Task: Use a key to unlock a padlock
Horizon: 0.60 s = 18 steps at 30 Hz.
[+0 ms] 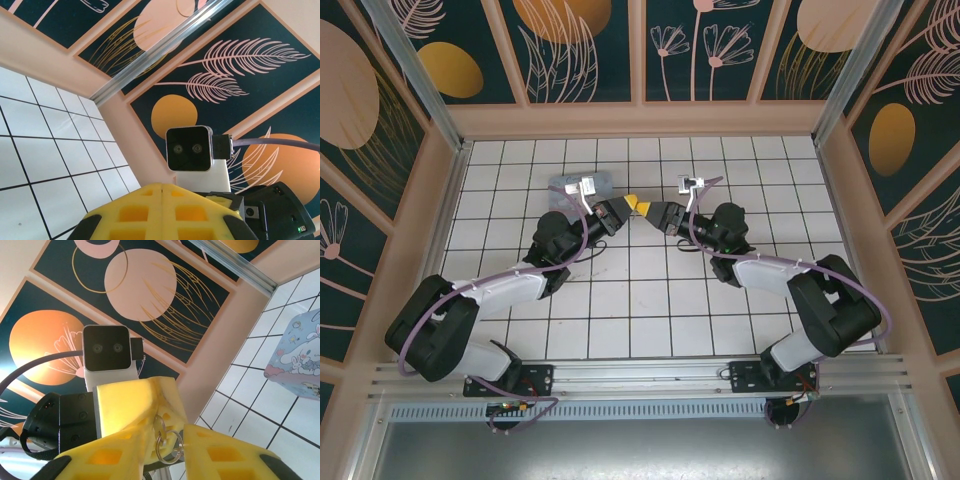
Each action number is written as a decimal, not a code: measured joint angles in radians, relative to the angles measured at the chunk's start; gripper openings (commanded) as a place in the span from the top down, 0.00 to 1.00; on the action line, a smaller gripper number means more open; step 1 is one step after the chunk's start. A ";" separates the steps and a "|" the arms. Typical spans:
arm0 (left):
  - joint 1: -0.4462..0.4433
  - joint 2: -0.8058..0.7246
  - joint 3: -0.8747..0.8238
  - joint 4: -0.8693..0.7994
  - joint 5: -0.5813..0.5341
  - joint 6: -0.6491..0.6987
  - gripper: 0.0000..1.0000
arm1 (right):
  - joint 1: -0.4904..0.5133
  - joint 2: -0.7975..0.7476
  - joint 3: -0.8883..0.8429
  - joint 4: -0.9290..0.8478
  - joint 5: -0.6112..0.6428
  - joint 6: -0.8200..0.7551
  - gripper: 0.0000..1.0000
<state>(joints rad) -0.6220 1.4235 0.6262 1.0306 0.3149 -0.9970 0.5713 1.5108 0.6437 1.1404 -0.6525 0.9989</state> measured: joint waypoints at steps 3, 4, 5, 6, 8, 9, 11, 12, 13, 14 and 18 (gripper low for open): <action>0.000 0.001 0.000 0.007 0.000 -0.003 1.00 | 0.000 0.005 0.009 0.005 0.000 0.003 0.77; 0.000 0.001 0.000 0.007 0.000 -0.003 1.00 | 0.000 0.005 0.010 0.006 0.000 0.003 0.78; 0.000 0.001 -0.001 0.008 0.000 -0.003 1.00 | 0.000 0.006 0.010 0.007 0.000 0.003 0.79; 0.000 0.001 -0.002 0.009 0.000 -0.003 1.00 | 0.000 0.008 0.010 0.007 0.000 0.003 0.82; 0.000 0.002 -0.002 0.013 0.000 -0.003 1.00 | 0.001 0.011 0.010 0.008 0.000 0.005 0.87; 0.000 0.003 -0.002 0.013 0.000 -0.003 1.00 | 0.002 0.012 0.011 0.008 -0.001 0.004 0.90; 0.001 0.005 -0.002 0.014 0.000 -0.003 1.00 | 0.003 0.013 0.012 0.008 0.000 0.006 0.95; 0.002 0.005 -0.002 0.014 -0.002 -0.004 1.00 | 0.003 0.014 0.013 0.008 0.001 0.006 0.98; 0.003 0.005 -0.002 0.015 -0.002 -0.005 1.00 | 0.003 0.015 0.015 0.008 0.002 0.008 1.00; 0.004 0.006 -0.002 0.018 -0.003 -0.007 1.00 | 0.003 0.017 0.018 0.008 0.002 0.010 1.00; 0.006 0.007 -0.002 0.020 -0.008 -0.012 0.98 | 0.003 0.023 0.026 0.006 0.000 0.009 1.00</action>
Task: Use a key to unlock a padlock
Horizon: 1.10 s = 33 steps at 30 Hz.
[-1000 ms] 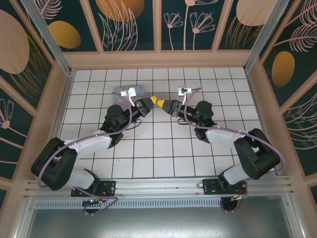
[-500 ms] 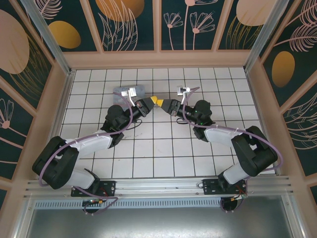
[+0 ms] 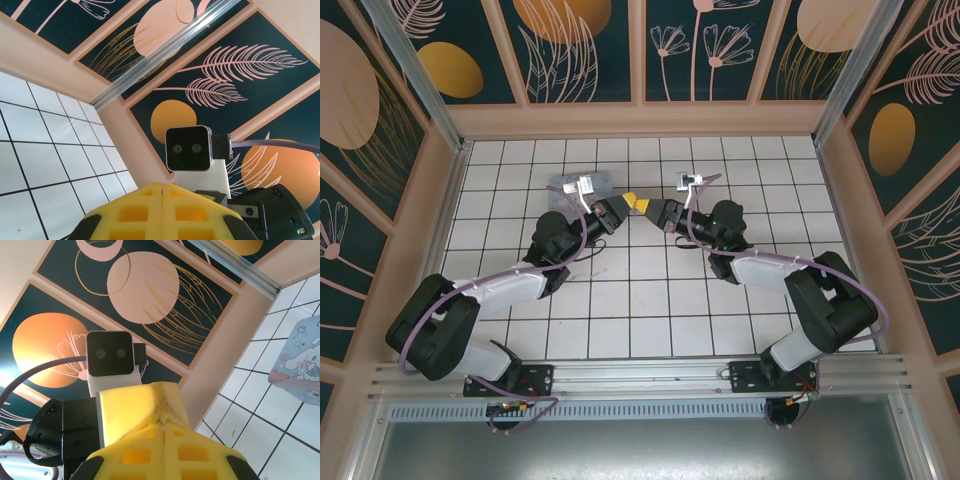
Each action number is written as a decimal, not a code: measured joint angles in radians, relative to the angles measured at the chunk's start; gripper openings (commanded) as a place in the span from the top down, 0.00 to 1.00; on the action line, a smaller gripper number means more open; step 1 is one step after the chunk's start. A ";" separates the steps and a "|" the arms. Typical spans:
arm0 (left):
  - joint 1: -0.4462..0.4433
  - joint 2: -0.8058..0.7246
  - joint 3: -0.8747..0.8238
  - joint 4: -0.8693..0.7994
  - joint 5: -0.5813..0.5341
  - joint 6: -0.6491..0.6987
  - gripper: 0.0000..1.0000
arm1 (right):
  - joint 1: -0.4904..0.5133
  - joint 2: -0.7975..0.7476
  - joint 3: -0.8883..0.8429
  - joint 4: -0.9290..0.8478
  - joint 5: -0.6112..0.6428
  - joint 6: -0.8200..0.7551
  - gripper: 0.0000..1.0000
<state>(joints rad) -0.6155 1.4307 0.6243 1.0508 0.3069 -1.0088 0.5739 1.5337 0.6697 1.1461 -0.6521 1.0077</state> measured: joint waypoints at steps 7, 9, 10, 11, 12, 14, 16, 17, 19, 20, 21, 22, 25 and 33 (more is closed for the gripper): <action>-0.006 -0.023 0.014 -0.173 -0.066 -0.024 0.34 | 0.018 -0.029 0.021 -0.167 0.037 -0.089 1.00; -0.006 -0.045 0.039 -0.270 -0.095 -0.032 0.32 | 0.024 -0.058 0.026 -0.253 0.066 -0.138 1.00; -0.006 -0.058 0.060 -0.322 -0.111 -0.038 0.31 | 0.027 -0.074 0.031 -0.301 0.087 -0.167 1.00; -0.006 -0.068 0.075 -0.354 -0.119 -0.044 0.30 | 0.029 -0.088 0.034 -0.337 0.106 -0.191 1.00; -0.006 -0.083 0.093 -0.393 -0.132 -0.056 0.29 | 0.032 -0.105 0.038 -0.381 0.129 -0.222 1.00; -0.006 -0.107 0.115 -0.446 -0.142 -0.084 0.29 | 0.042 -0.133 0.044 -0.452 0.174 -0.275 1.00; -0.006 -0.129 0.133 -0.504 -0.153 -0.125 0.29 | 0.056 -0.158 0.045 -0.512 0.219 -0.328 1.00; -0.006 -0.134 0.140 -0.528 -0.155 -0.145 0.29 | 0.065 -0.169 0.045 -0.540 0.244 -0.353 1.00; -0.006 -0.139 0.148 -0.581 -0.156 -0.200 0.29 | 0.090 -0.188 0.046 -0.600 0.307 -0.412 1.00; -0.006 -0.139 0.149 -0.599 -0.155 -0.223 0.29 | 0.105 -0.197 0.048 -0.628 0.343 -0.440 1.00; -0.006 -0.139 0.148 -0.622 -0.154 -0.251 0.30 | 0.124 -0.205 0.049 -0.655 0.384 -0.473 1.00; -0.006 -0.139 0.148 -0.643 -0.150 -0.279 0.30 | 0.144 -0.213 0.050 -0.679 0.426 -0.507 1.00; -0.006 -0.139 0.148 -0.679 -0.134 -0.348 0.30 | 0.209 -0.233 0.056 -0.740 0.560 -0.608 1.00; -0.006 -0.139 0.148 -0.704 -0.096 -0.481 0.35 | 0.398 -0.239 0.062 -0.760 0.904 -0.876 1.00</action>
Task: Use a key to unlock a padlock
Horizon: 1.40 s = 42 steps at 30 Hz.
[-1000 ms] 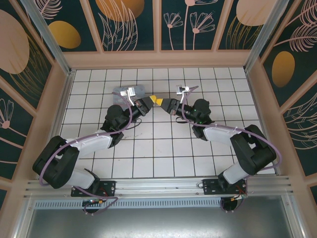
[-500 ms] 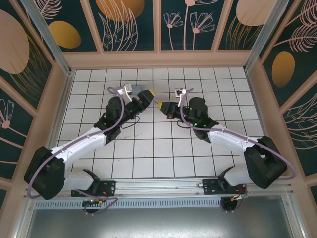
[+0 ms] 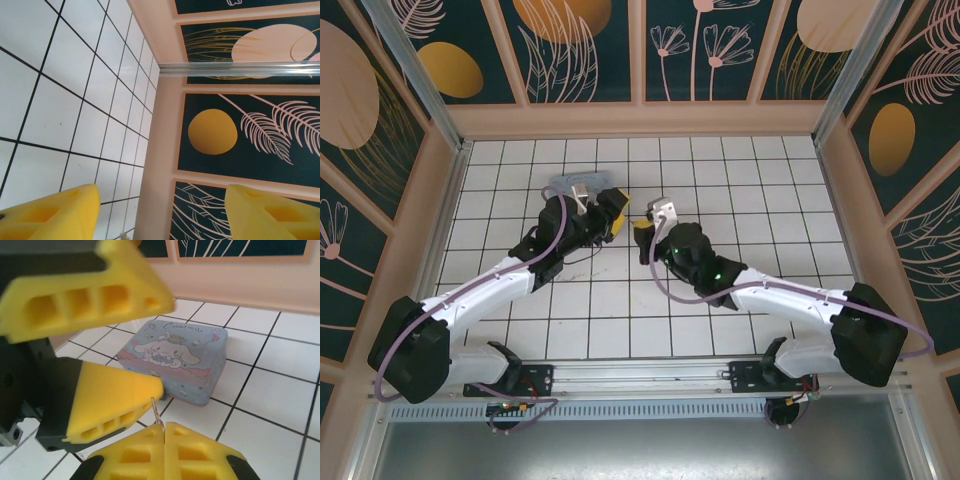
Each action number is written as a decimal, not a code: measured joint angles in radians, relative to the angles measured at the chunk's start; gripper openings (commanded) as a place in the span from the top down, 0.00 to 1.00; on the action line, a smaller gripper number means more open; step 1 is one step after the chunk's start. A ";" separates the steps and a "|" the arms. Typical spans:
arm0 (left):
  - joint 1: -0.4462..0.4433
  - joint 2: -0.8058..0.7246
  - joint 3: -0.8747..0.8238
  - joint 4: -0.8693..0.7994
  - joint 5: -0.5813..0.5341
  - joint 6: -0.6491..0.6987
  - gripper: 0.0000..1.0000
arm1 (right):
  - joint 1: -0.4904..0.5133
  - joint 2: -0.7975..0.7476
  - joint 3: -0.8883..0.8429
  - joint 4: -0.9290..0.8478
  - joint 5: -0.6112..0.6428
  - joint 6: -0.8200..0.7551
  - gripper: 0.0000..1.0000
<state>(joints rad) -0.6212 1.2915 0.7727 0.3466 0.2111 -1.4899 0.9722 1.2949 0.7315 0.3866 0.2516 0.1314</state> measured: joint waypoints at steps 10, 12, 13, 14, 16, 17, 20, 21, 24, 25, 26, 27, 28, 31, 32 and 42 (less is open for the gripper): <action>0.000 0.002 -0.021 0.001 0.017 -0.047 0.48 | 0.090 0.062 0.005 0.047 0.196 -0.154 1.00; 0.000 0.002 -0.032 0.001 0.017 -0.050 0.51 | 0.090 0.069 0.006 0.051 0.209 -0.161 1.00; 0.000 0.002 -0.036 0.001 0.017 -0.051 0.52 | 0.090 0.071 0.008 0.051 0.214 -0.163 1.00; 0.000 0.002 -0.041 0.001 0.017 -0.053 0.54 | 0.090 0.074 0.011 0.052 0.220 -0.166 1.00; 0.000 0.002 -0.048 0.001 0.017 -0.054 0.56 | 0.090 0.077 0.018 0.055 0.224 -0.173 1.00; 0.000 0.003 -0.051 0.001 0.017 -0.054 0.57 | 0.090 0.078 0.021 0.057 0.224 -0.175 1.00; 0.000 0.010 -0.053 0.003 0.017 -0.055 0.60 | 0.090 0.079 0.025 0.060 0.224 -0.178 1.00; 0.000 0.012 -0.054 0.008 0.018 -0.056 0.60 | 0.090 0.079 0.027 0.060 0.224 -0.178 1.00; 0.000 0.019 -0.054 0.014 0.020 -0.058 0.61 | 0.090 0.080 0.030 0.060 0.223 -0.178 1.00; 0.000 0.021 -0.054 0.016 0.020 -0.058 0.62 | 0.090 0.081 0.032 0.060 0.223 -0.178 1.00; 0.000 0.022 -0.054 0.017 0.020 -0.059 0.64 | 0.090 0.083 0.033 0.060 0.223 -0.178 1.00; 0.000 0.023 -0.054 0.017 0.020 -0.060 0.65 | 0.090 0.083 0.033 0.060 0.222 -0.178 1.00; 0.000 0.024 -0.054 0.018 0.020 -0.061 0.66 | 0.090 0.083 0.033 0.060 0.222 -0.178 1.00; 0.000 0.027 -0.054 0.021 0.020 -0.061 0.71 | 0.090 0.084 0.033 0.060 0.222 -0.178 1.00; 0.000 0.028 -0.054 0.023 0.020 -0.061 0.72 | 0.090 0.086 0.033 0.060 0.222 -0.178 1.00; 0.000 0.029 -0.054 0.028 0.020 -0.068 0.89 | 0.090 0.100 0.033 0.060 0.219 -0.178 1.00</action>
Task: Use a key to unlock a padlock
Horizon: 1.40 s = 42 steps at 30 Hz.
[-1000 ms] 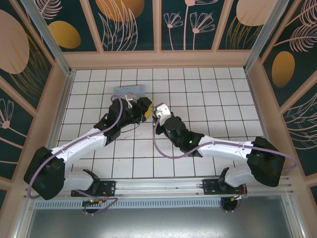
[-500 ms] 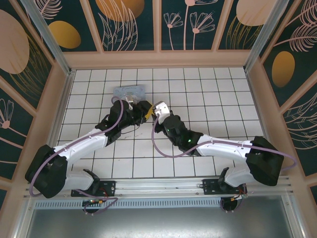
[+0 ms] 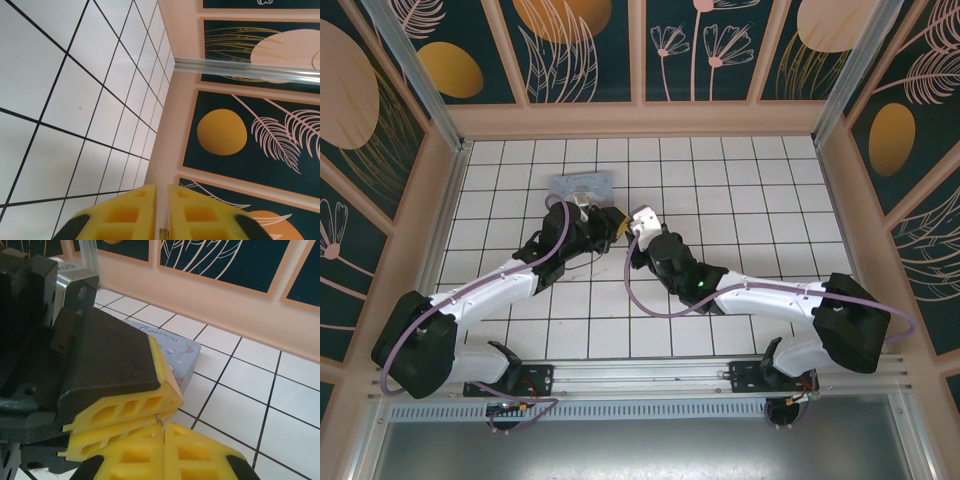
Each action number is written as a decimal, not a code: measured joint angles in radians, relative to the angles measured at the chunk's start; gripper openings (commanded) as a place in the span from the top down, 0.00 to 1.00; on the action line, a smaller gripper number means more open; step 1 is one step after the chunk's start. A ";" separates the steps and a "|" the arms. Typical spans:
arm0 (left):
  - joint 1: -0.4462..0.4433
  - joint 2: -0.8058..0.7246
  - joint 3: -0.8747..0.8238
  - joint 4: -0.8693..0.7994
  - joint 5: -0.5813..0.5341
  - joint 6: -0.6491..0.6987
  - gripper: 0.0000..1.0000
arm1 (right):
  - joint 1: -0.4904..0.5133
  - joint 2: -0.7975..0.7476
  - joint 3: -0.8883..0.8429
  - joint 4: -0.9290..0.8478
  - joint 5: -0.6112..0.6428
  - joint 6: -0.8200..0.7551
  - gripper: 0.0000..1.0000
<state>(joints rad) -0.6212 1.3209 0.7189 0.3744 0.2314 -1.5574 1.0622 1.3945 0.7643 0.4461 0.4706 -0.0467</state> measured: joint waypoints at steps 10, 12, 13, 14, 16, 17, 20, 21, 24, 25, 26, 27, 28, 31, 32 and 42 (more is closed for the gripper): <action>0.000 0.002 0.000 0.009 -0.004 0.010 1.00 | -0.002 0.001 0.004 -0.004 0.000 0.012 0.84; 0.000 0.003 0.000 0.012 -0.007 0.034 1.00 | -0.014 -0.004 0.006 -0.012 -0.010 0.040 0.74; 0.000 0.003 0.000 0.014 -0.010 0.051 1.00 | -0.024 -0.014 0.006 -0.021 -0.023 0.060 0.63; 0.000 0.004 0.000 0.018 -0.016 0.078 1.00 | -0.038 -0.032 0.006 -0.035 -0.038 0.082 0.54; 0.000 0.004 0.000 0.024 -0.035 0.134 1.00 | -0.076 -0.082 0.006 -0.060 -0.071 0.134 0.33; 0.000 0.004 0.000 0.029 -0.044 0.164 1.00 | -0.098 -0.113 0.006 -0.069 -0.085 0.161 0.19; 0.000 -0.001 -0.006 0.049 -0.077 0.252 1.00 | -0.159 -0.199 0.006 -0.092 -0.123 0.239 0.01; 0.000 -0.006 -0.011 0.054 -0.085 0.277 1.00 | -0.177 -0.219 0.006 -0.098 -0.137 0.264 0.01; 0.000 -0.022 -0.026 0.088 -0.106 0.354 1.00 | -0.241 -0.254 0.010 -0.115 -0.214 0.348 0.01; 0.000 -0.028 -0.030 0.103 -0.110 0.379 1.00 | -0.271 -0.255 0.012 -0.115 -0.251 0.386 0.01; 0.000 -0.033 -0.034 0.122 -0.111 0.402 1.00 | -0.301 -0.255 0.013 -0.115 -0.286 0.425 0.01; 0.000 -0.038 -0.040 0.150 -0.111 0.426 1.00 | -0.334 -0.253 0.013 -0.115 -0.327 0.466 0.01; 0.000 -0.042 -0.044 0.170 -0.111 0.445 1.00 | -0.361 -0.252 0.013 -0.114 -0.358 0.499 0.01; 0.000 -0.053 -0.066 0.249 -0.110 0.501 1.00 | -0.447 -0.245 0.003 -0.085 -0.472 0.618 0.01; 0.000 -0.059 -0.077 0.279 -0.110 0.519 1.00 | -0.469 -0.241 -0.005 -0.068 -0.507 0.656 0.01; 0.000 -0.111 -0.166 0.527 -0.126 0.619 1.00 | -0.506 -0.114 -0.058 0.207 -0.845 0.931 0.12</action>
<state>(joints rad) -0.6212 1.2095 0.5526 0.9016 0.1059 -0.9386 0.5560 1.2800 0.7059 0.6533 -0.3744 0.8845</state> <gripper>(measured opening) 0.068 0.920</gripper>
